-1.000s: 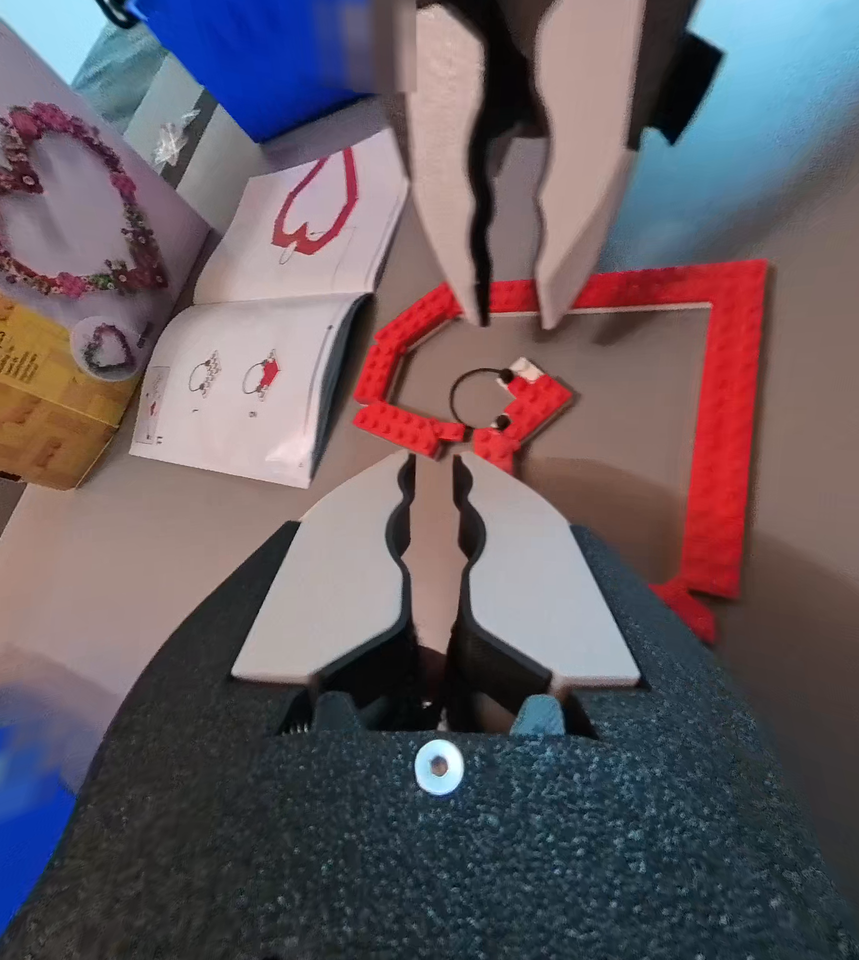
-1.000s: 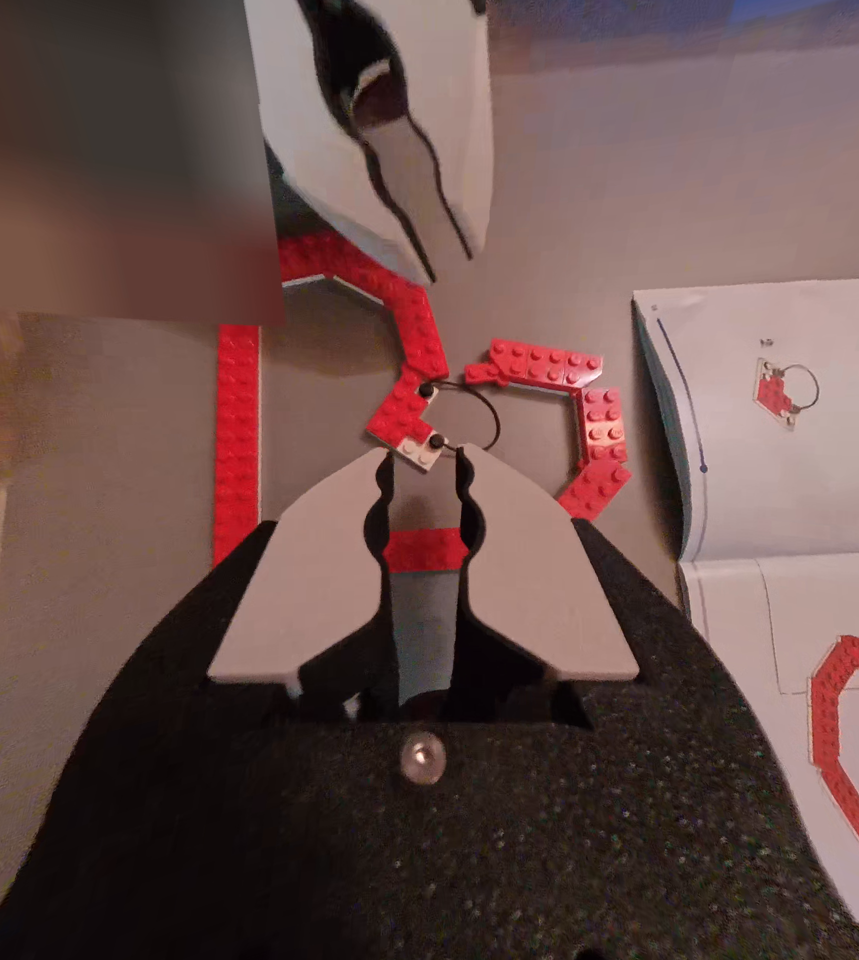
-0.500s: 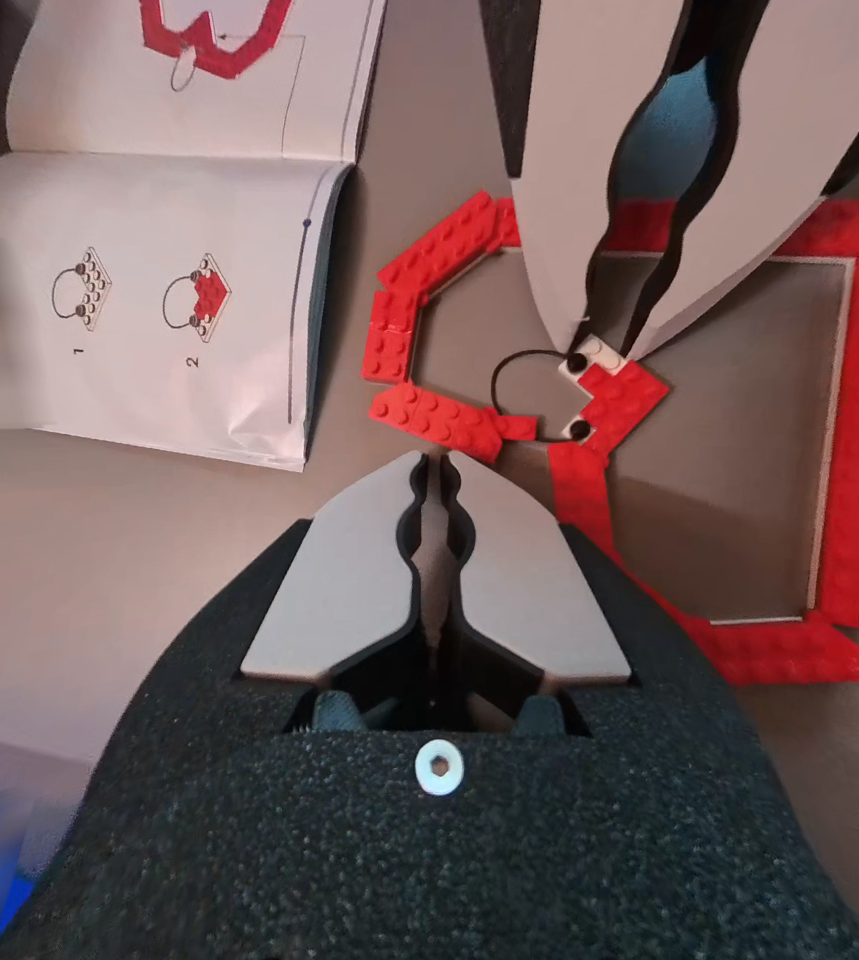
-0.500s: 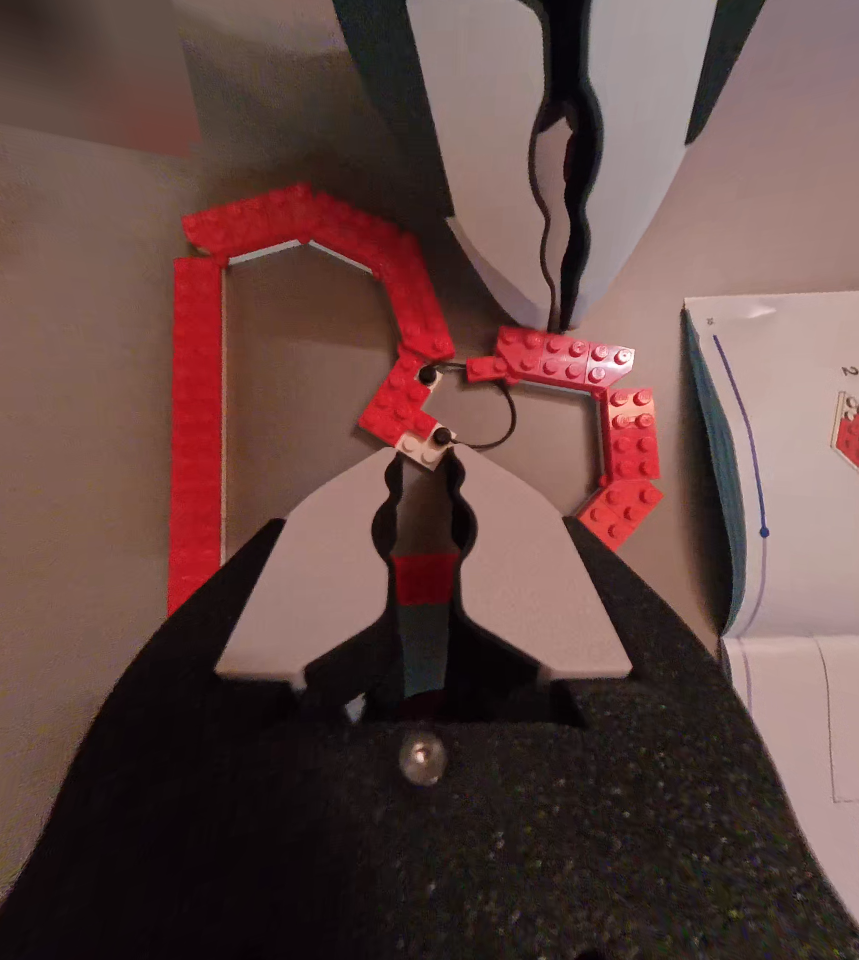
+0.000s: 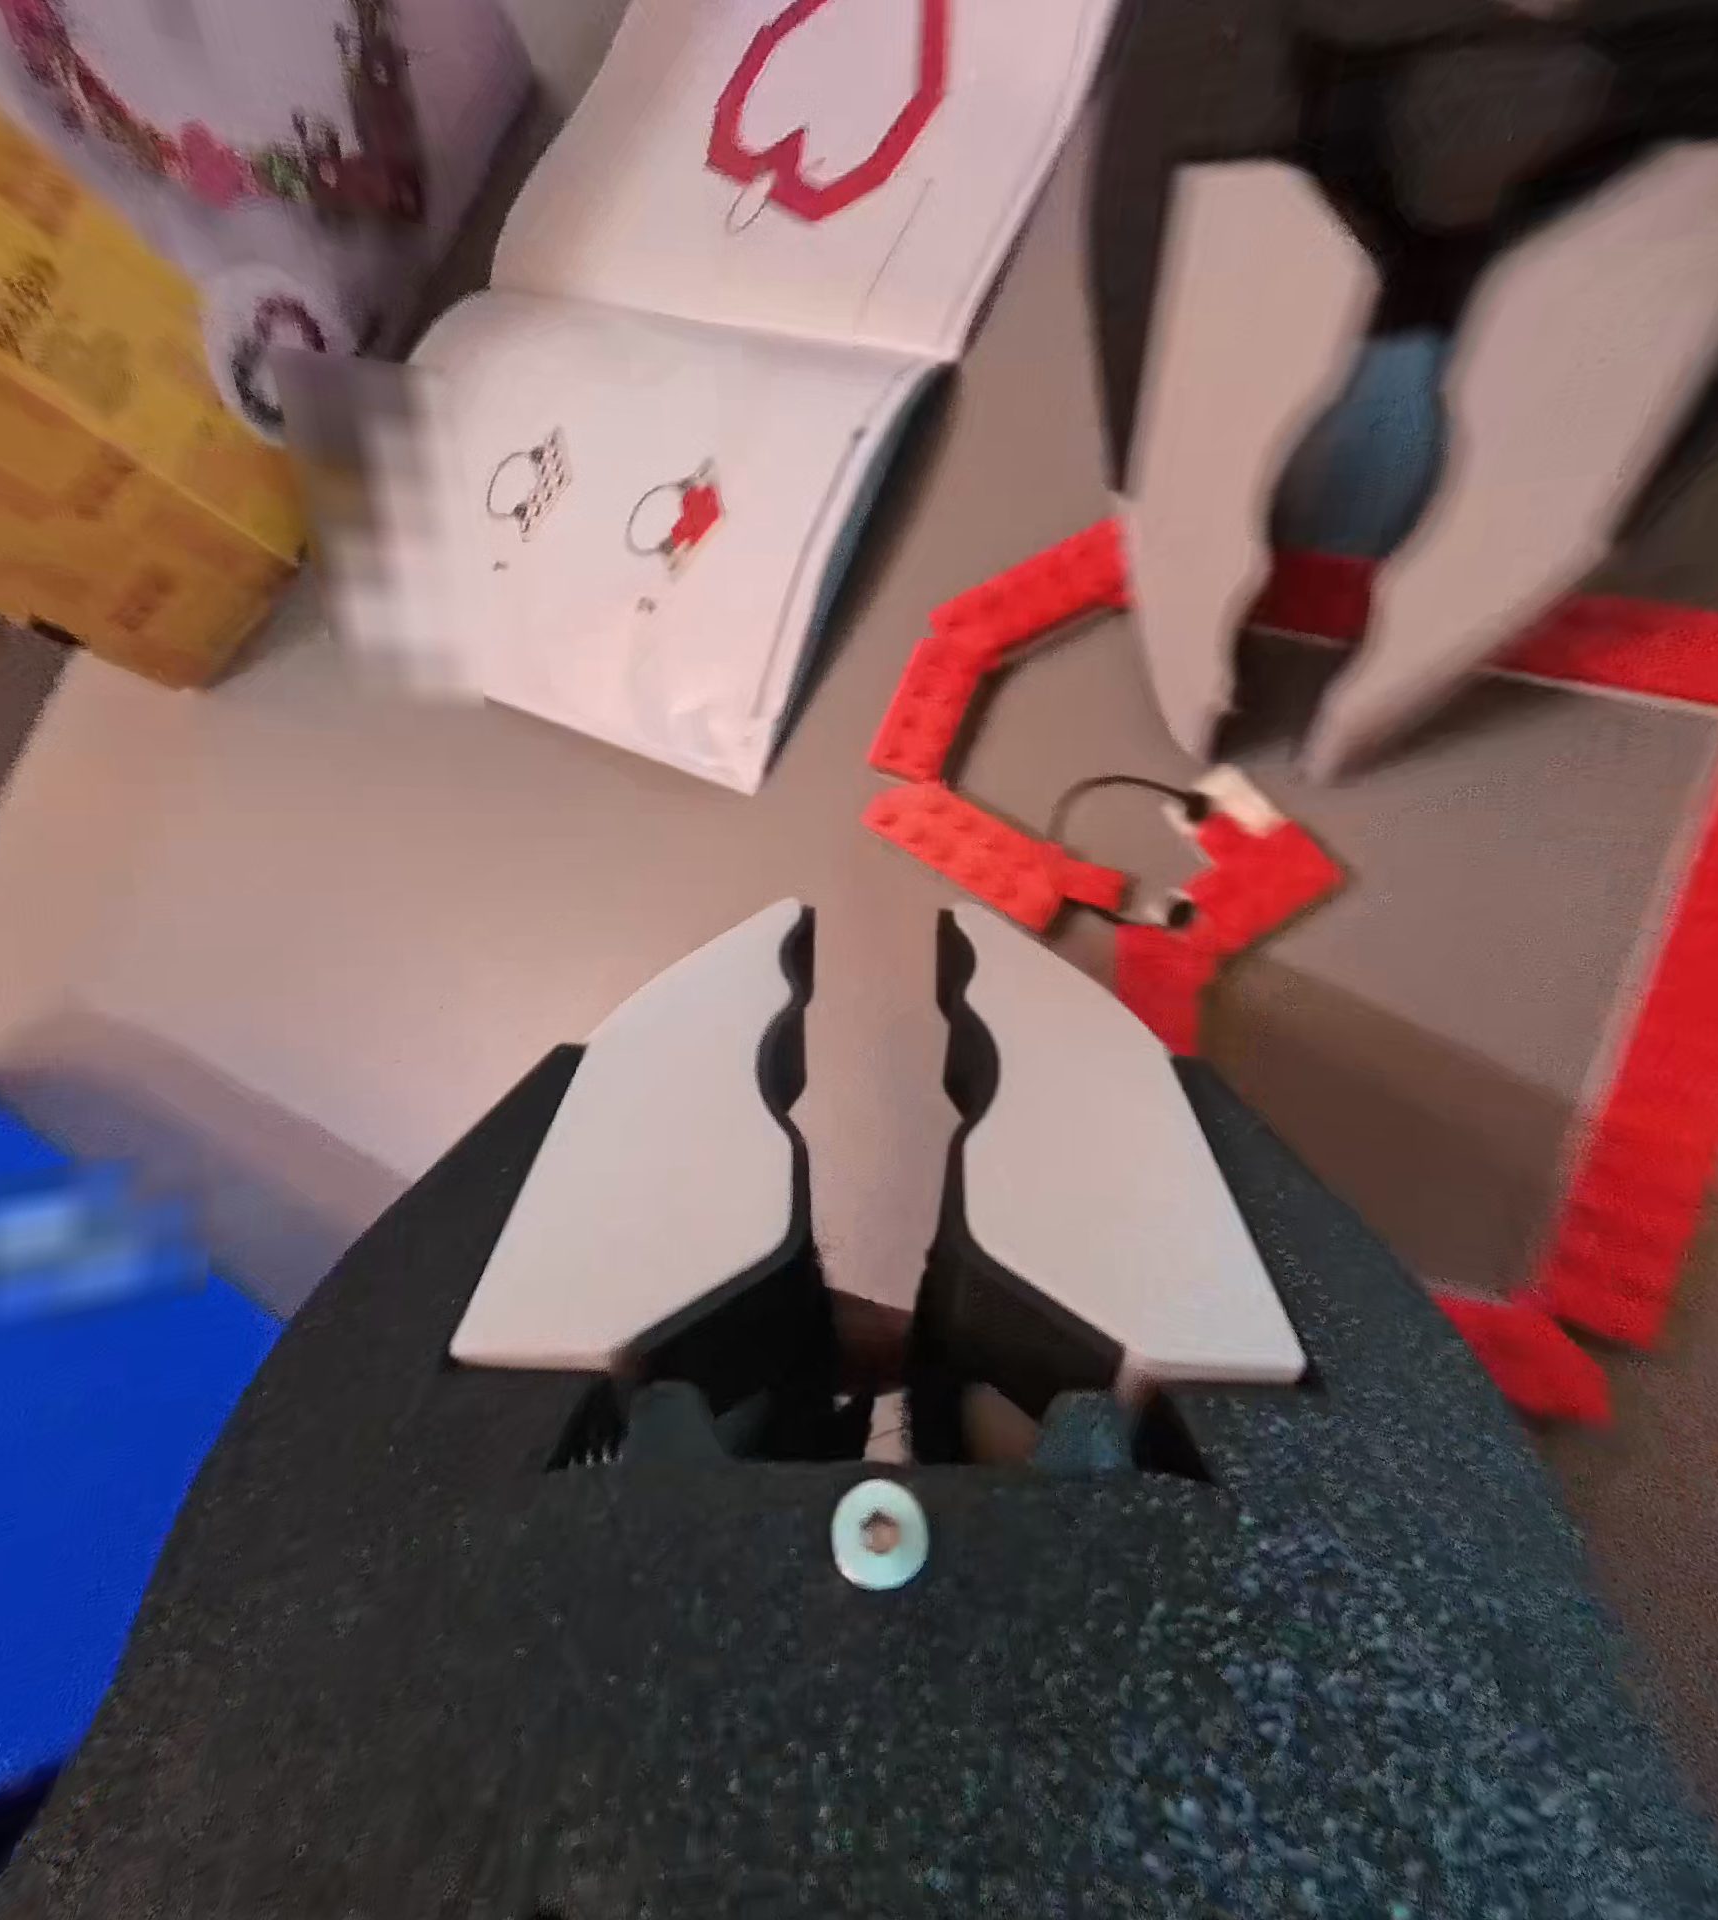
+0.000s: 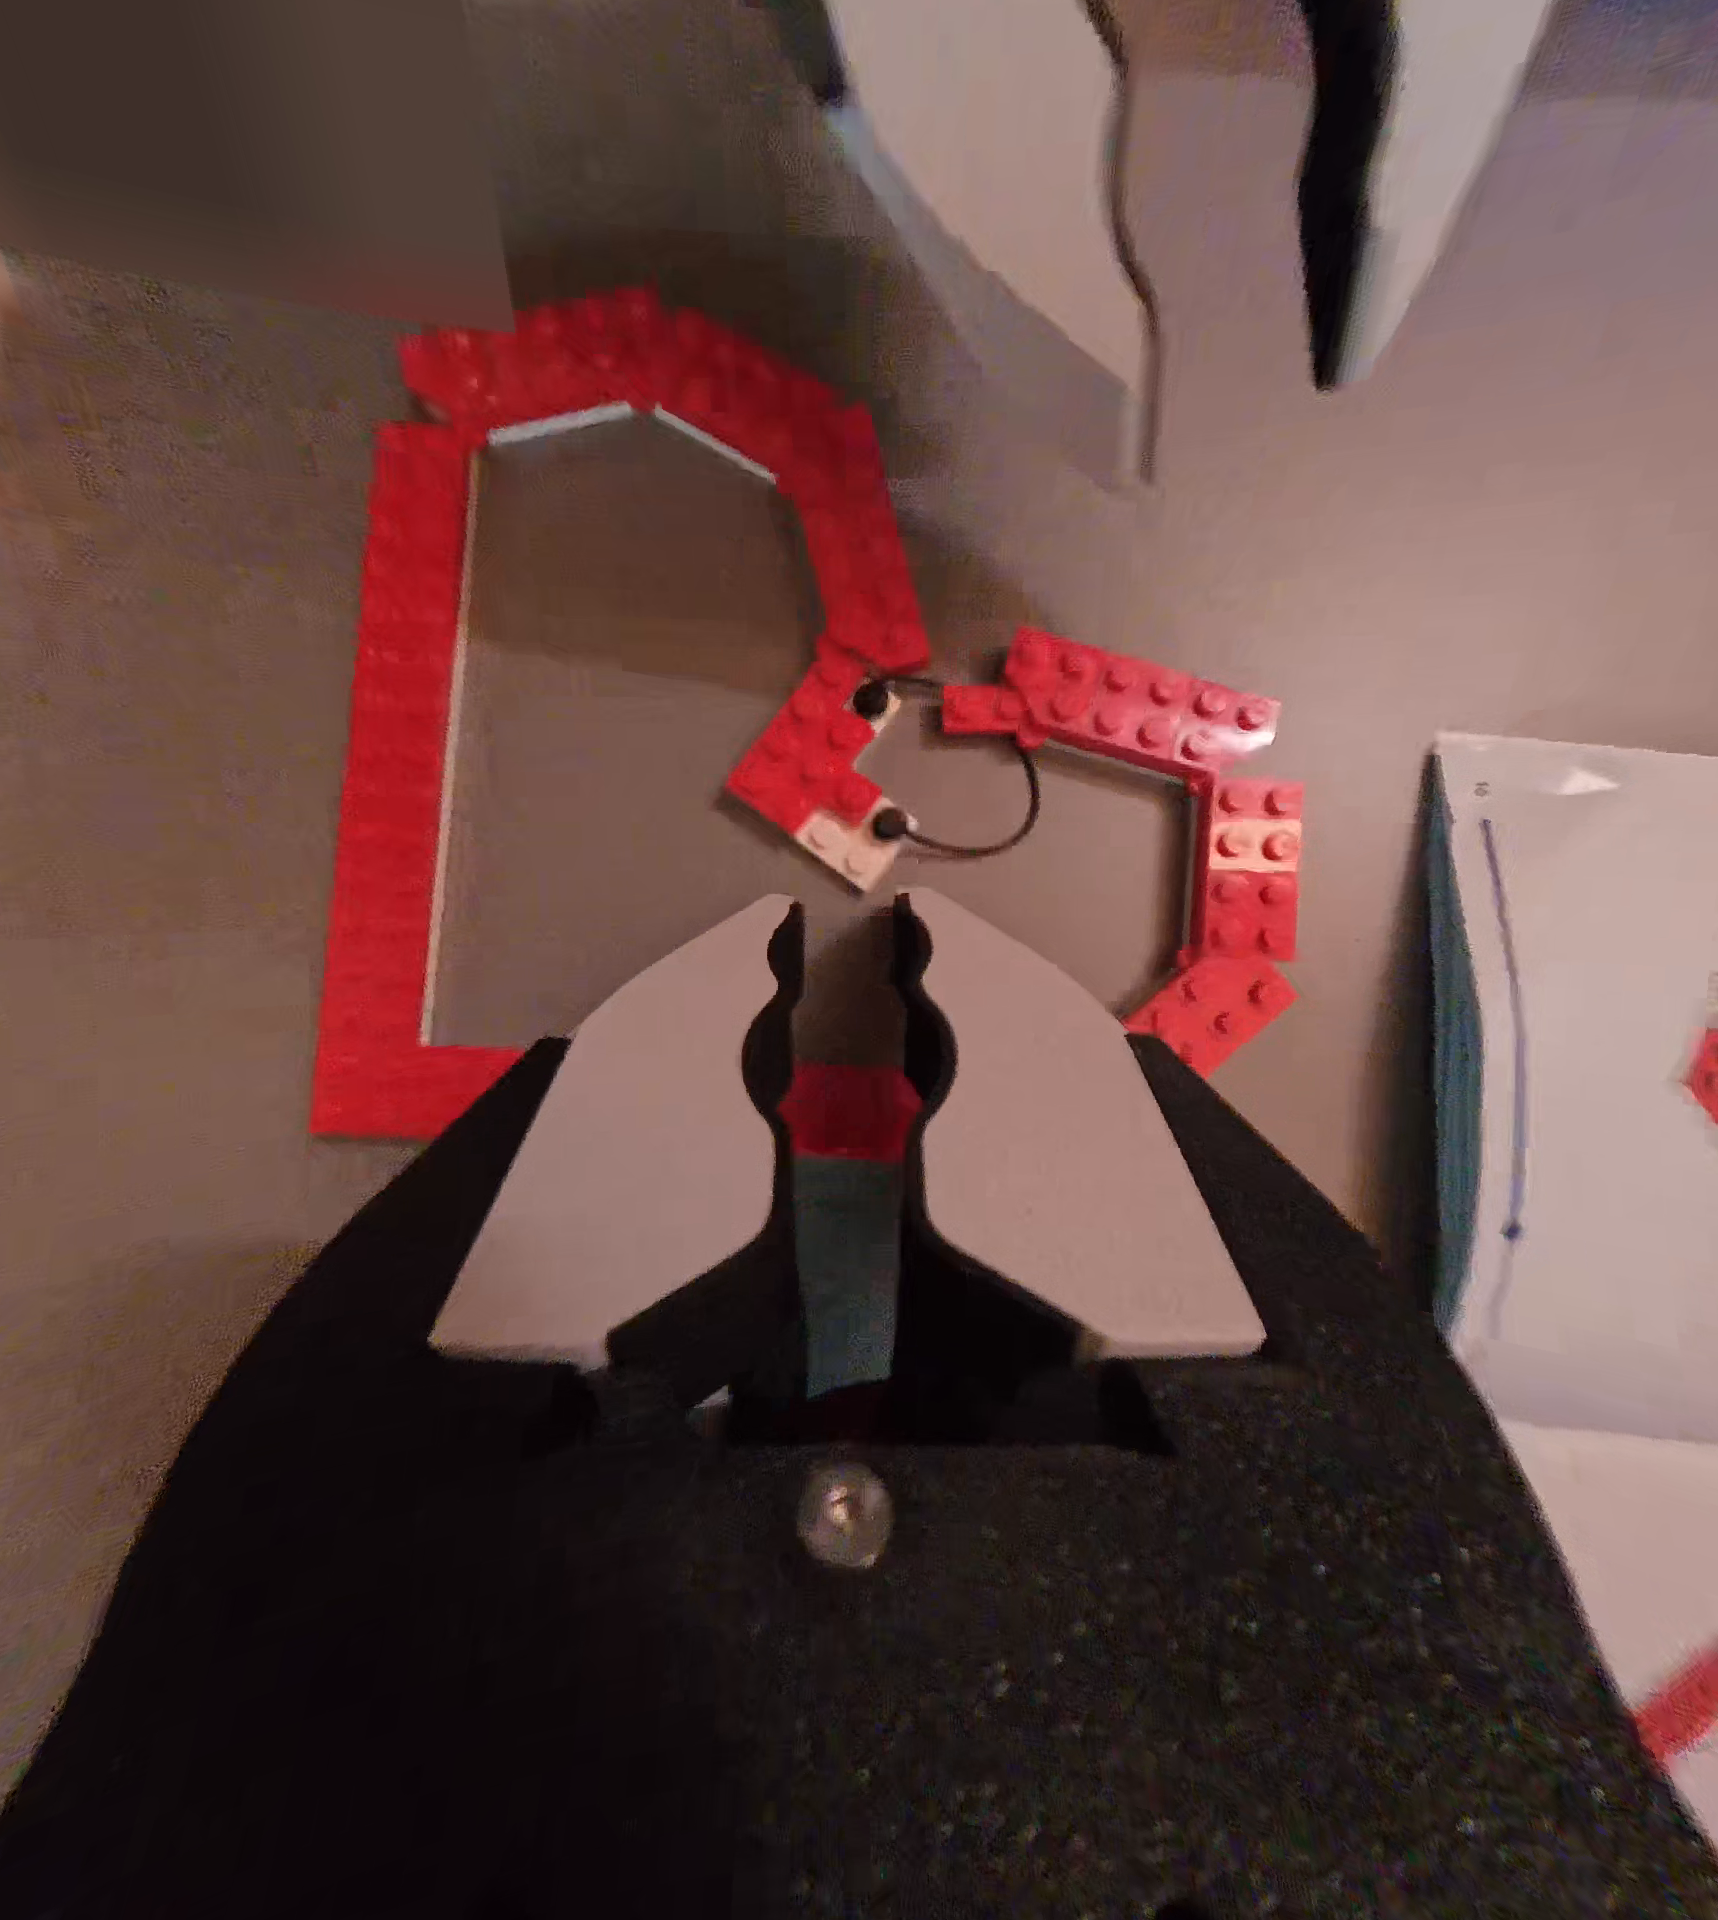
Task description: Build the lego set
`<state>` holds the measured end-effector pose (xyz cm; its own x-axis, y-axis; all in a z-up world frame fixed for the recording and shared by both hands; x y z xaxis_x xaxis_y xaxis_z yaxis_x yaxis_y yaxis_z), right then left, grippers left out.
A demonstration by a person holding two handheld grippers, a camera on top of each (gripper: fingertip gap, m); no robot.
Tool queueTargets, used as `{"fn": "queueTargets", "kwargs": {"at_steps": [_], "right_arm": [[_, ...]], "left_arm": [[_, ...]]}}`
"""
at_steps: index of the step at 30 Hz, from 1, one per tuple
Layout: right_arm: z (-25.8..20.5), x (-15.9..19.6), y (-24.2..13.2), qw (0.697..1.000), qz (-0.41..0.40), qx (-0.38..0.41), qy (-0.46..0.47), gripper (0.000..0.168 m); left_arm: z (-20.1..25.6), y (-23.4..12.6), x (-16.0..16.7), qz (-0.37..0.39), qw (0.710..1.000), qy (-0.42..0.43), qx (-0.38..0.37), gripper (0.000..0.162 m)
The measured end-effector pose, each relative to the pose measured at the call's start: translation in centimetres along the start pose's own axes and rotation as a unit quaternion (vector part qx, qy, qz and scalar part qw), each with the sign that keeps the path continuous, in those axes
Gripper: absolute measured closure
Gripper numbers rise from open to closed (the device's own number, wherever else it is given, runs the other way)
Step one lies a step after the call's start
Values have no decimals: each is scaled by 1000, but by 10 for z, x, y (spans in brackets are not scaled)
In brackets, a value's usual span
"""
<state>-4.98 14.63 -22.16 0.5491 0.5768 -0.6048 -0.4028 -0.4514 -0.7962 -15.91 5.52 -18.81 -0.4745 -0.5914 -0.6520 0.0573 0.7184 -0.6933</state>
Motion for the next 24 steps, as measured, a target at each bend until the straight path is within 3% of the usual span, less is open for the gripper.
{"fn": "queueTargets", "kwargs": {"at_steps": [2,5,8,11,12,13,15,21,24], "right_arm": [[9,7,-18,997,-9,61,-54,150],[31,8,-40,991,39,103,-79,149],[47,0,-34,998,54,39,-19,132],[53,-2,-10,1000,-13,21,-18,117],[54,0,-3,999,-33,21,-16,117],[55,-2,-2,999,-23,21,9,132],[56,3,-5,997,-36,43,53,146],[-1,24,-22,956,-29,132,259,142],[-39,26,-26,950,-18,145,278,126]], "left_arm": [[25,-20,-1,34,999,26,-2,138],[57,-29,5,17,1000,16,20,136],[62,-20,13,-27,999,-6,-27,135],[63,-11,20,-76,996,5,-46,129],[63,-8,21,-78,996,4,-42,130],[60,-6,23,-78,996,5,-42,134],[50,-4,26,-69,997,17,-39,135],[16,11,27,-84,991,91,-57,141],[15,13,19,-62,991,115,-40,141]]}}
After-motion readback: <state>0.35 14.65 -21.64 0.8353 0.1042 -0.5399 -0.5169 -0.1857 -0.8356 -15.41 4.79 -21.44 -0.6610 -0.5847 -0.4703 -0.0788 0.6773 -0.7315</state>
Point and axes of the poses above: each gripper's, where its closed fingertips meet, y out along the fingers, x out of its underside, z = x × y across the jaws, the point moved 7 cm from there along -y, back along the fingers, and after that the axes turned 1 degree about y, right-handed, at the moved point
